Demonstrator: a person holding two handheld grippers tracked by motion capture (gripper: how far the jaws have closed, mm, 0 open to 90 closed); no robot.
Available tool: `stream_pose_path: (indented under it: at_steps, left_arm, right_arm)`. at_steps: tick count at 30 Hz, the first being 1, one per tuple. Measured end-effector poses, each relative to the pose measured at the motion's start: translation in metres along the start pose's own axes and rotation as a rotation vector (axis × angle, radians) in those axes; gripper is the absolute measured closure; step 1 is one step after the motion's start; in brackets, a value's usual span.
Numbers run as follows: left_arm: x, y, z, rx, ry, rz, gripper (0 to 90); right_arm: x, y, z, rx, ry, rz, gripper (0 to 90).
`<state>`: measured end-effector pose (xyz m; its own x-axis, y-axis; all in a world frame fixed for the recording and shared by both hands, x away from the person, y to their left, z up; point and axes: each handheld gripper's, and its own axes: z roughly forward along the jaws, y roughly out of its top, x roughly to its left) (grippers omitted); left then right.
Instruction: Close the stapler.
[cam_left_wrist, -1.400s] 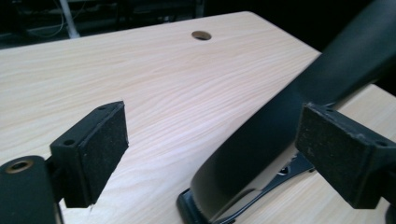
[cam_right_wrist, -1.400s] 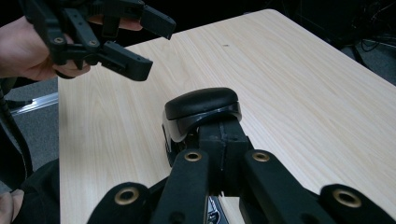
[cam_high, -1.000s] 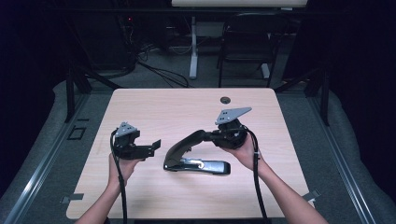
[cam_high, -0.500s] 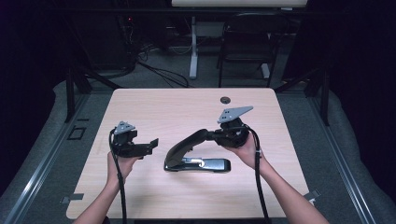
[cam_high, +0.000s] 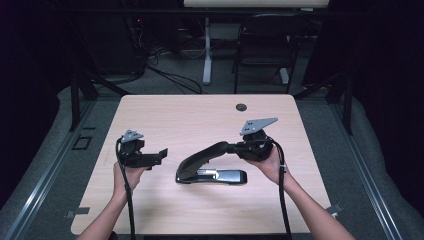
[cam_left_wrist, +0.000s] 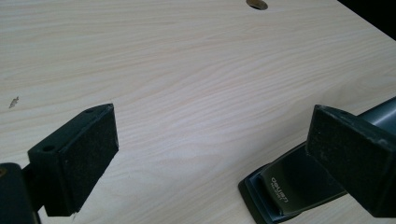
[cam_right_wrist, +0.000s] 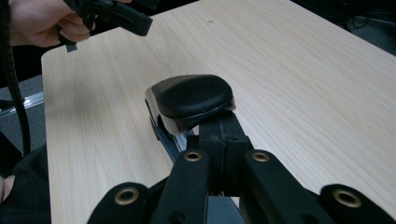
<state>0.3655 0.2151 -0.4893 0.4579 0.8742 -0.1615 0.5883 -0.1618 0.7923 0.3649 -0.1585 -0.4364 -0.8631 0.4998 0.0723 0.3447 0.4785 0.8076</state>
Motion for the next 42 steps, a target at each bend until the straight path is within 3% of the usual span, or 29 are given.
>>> stream_pose_path:
  at_steps: [10,23,34,42]
  left_arm:
    - [0.005,-0.002,0.001,0.011,-0.001,-0.02,0.8]
    - [0.006,-0.004,0.006,0.032,0.007,-0.019,0.3]
    - [0.004,-0.005,0.008,0.049,-0.006,-0.008,0.2]
    - [0.005,-0.005,0.008,0.054,-0.006,-0.005,0.2]
  right_arm:
    - [-0.005,-0.015,0.004,0.026,-0.002,0.041,90.0]
    - [-0.014,-0.044,0.009,0.112,-0.012,0.093,90.0]
    - [-0.02,-0.065,0.016,0.198,-0.016,0.124,90.0]
    - [-0.022,-0.076,0.024,0.314,0.006,0.153,90.0]
